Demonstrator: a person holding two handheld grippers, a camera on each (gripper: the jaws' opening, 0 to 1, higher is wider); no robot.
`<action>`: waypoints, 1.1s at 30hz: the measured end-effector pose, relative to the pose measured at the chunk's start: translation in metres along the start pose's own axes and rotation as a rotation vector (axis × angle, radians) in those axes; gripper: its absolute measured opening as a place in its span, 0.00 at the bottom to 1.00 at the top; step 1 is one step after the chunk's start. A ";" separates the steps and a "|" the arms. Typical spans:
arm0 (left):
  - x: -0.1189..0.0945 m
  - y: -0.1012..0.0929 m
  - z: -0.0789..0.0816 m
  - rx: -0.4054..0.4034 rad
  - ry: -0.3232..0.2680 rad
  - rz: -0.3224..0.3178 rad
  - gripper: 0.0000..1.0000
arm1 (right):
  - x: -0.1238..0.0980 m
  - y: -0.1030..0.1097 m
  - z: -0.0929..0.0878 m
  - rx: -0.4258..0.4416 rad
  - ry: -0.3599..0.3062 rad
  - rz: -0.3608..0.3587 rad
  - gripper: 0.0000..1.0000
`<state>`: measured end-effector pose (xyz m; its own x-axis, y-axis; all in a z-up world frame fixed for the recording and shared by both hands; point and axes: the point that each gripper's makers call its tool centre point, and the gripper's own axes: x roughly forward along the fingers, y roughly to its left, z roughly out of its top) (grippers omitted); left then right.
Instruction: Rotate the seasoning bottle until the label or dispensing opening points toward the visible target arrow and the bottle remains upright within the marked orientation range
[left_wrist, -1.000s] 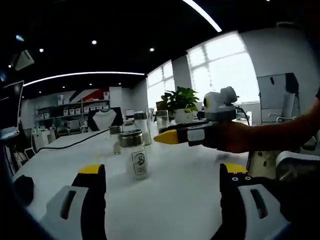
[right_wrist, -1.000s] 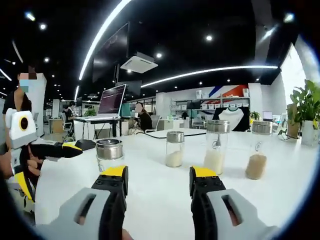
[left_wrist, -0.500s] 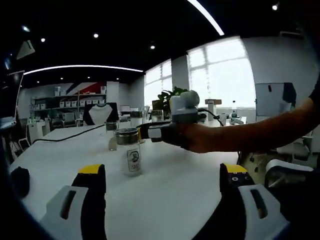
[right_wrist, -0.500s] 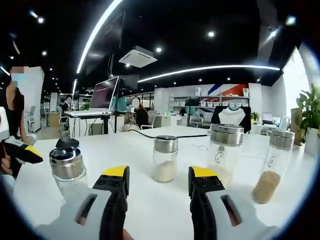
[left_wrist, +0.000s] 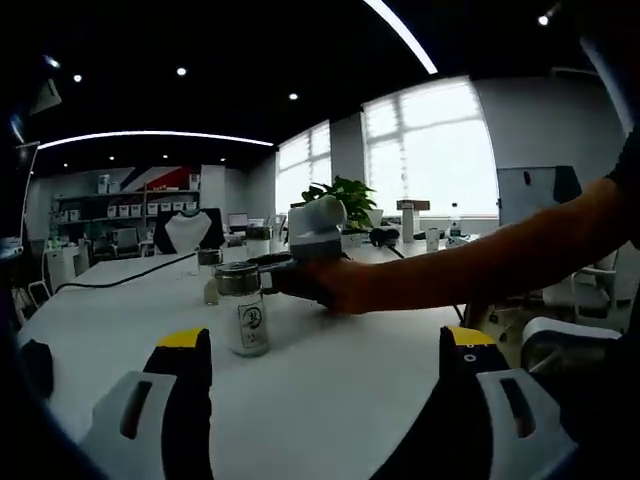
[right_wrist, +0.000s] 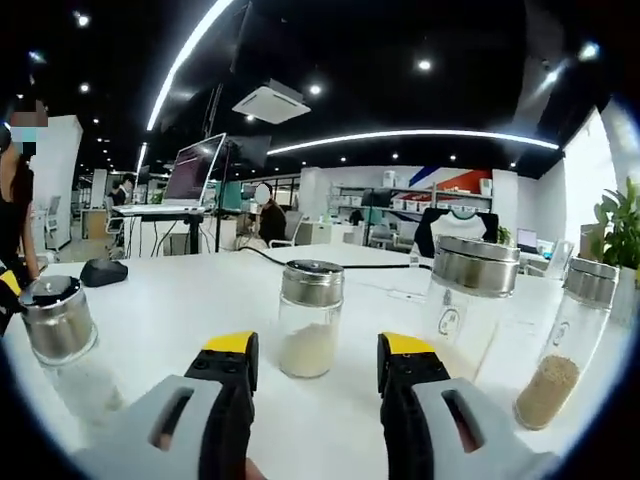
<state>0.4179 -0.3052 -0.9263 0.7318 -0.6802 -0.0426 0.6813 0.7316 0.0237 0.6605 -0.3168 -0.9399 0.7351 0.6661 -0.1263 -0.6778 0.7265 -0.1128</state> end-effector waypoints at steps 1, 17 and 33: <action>0.000 0.001 0.001 -0.003 -0.005 0.001 1.00 | 0.004 -0.003 -0.002 -0.004 0.013 -0.012 0.48; 0.000 0.005 -0.005 -0.016 0.002 0.005 1.00 | 0.044 0.004 -0.004 -0.037 0.047 -0.001 0.32; -0.002 0.008 0.005 -0.030 -0.043 0.035 0.99 | 0.004 0.022 0.034 0.058 0.024 0.046 0.30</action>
<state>0.4222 -0.2983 -0.9213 0.7558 -0.6548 0.0005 0.6548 0.7558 -0.0054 0.6486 -0.2923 -0.9093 0.7018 0.6957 -0.1536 -0.7086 0.7039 -0.0495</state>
